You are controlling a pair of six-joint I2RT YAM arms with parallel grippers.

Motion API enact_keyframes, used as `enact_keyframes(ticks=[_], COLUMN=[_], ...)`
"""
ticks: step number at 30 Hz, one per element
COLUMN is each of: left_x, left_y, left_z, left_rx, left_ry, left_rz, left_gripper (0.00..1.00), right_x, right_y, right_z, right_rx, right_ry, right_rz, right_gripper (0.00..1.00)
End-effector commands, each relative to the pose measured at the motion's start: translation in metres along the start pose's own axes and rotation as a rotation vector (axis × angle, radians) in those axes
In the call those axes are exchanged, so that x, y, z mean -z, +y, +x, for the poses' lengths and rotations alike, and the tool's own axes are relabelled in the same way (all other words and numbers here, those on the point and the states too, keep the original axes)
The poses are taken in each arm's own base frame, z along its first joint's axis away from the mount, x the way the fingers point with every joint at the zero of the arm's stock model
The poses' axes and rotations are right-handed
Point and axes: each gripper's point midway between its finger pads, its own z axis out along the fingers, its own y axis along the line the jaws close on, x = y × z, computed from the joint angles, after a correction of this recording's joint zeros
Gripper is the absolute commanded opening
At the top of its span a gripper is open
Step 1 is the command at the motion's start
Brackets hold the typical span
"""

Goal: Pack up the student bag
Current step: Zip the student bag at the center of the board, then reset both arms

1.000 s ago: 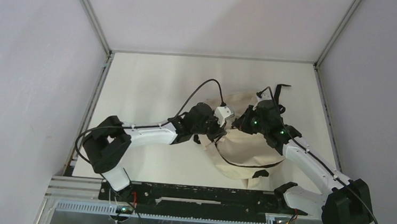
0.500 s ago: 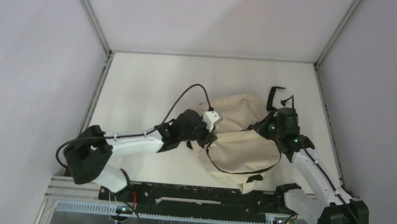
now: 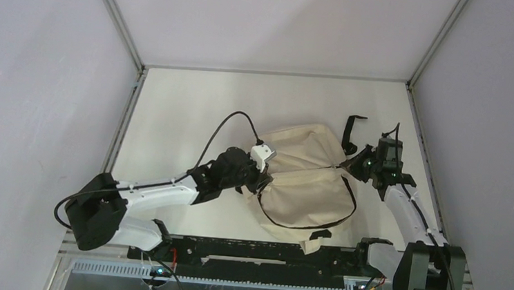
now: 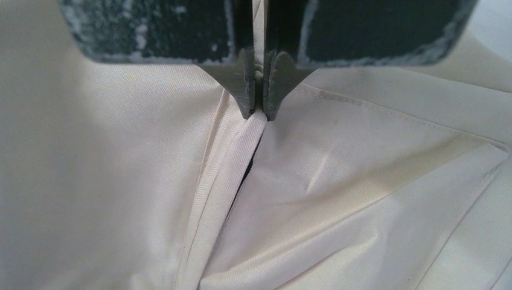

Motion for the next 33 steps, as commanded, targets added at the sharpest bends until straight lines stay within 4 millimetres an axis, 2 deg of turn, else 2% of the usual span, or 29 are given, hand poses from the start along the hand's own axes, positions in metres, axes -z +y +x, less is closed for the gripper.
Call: enact_keyframes(ticks=[1,4,7,10,12,16,19,20,21,22,24,25,26,27,29,30,33], left_x=[0.015,0.014,0.010,0.008,0.002,-0.024,-0.045,-0.048,-0.054,-0.052,-0.035,-0.021,-0.008,0.009,0.041,0.058,0.101], left_y=[0.024,0.026,0.031,0.041,0.049,0.058,0.082,0.093,0.106,0.114,0.124,0.125,0.125,0.124,0.120,0.121,0.119], left_z=[0.019,0.016,0.009,-0.012,-0.034,-0.099,-0.145,-0.163,-0.169,-0.181,-0.208,-0.221,-0.228,-0.237,-0.246,-0.249,-0.236], left_rx=[0.072,0.103,0.142,0.188,0.175,0.087,0.071,0.089,0.121,0.150,0.171,0.161,0.145,0.127,0.127,0.141,0.222], left_ry=[0.040,0.034,0.017,-0.026,-0.059,-0.131,-0.162,-0.174,-0.152,-0.142,-0.153,-0.178,-0.199,-0.232,-0.287,-0.311,-0.329], left_rz=[-0.102,-0.106,-0.094,-0.104,-0.126,-0.126,-0.160,-0.176,-0.198,-0.214,-0.239,-0.255,-0.278,-0.299,-0.330,-0.364,-0.428], left_gripper=[0.00,0.00,0.00,0.00,0.00,0.00,0.02,0.19,0.42,0.51,0.63,0.74,0.92,0.99,1.00,1.00,1.00], right_x=[-0.007,-0.014,-0.031,-0.040,-0.042,-0.048,-0.068,-0.072,-0.071,-0.069,-0.053,-0.041,-0.029,-0.015,0.014,0.035,0.071], right_y=[-0.020,-0.023,-0.030,-0.020,-0.003,0.044,0.069,0.077,0.086,0.092,0.104,0.107,0.107,0.104,0.098,0.098,0.084], right_z=[-0.035,-0.035,-0.039,-0.057,-0.078,-0.151,-0.191,-0.199,-0.207,-0.212,-0.220,-0.222,-0.224,-0.223,-0.220,-0.218,-0.202], right_rx=[0.025,0.022,0.015,0.004,0.010,0.023,0.021,0.017,0.011,0.009,0.030,0.056,0.079,0.098,0.126,0.136,0.147], right_ry=[-0.128,-0.124,-0.114,-0.123,-0.163,-0.272,-0.275,-0.261,-0.251,-0.243,-0.269,-0.300,-0.337,-0.369,-0.436,-0.479,-0.553], right_rz=[0.083,0.087,0.105,0.086,0.049,-0.009,-0.034,-0.044,-0.054,-0.057,-0.050,-0.029,-0.002,0.032,0.087,0.091,0.127], right_gripper=[0.00,0.00,0.00,0.00,0.00,0.00,0.00,0.00,0.16,0.36,0.61,0.75,0.87,0.96,1.00,1.00,1.00])
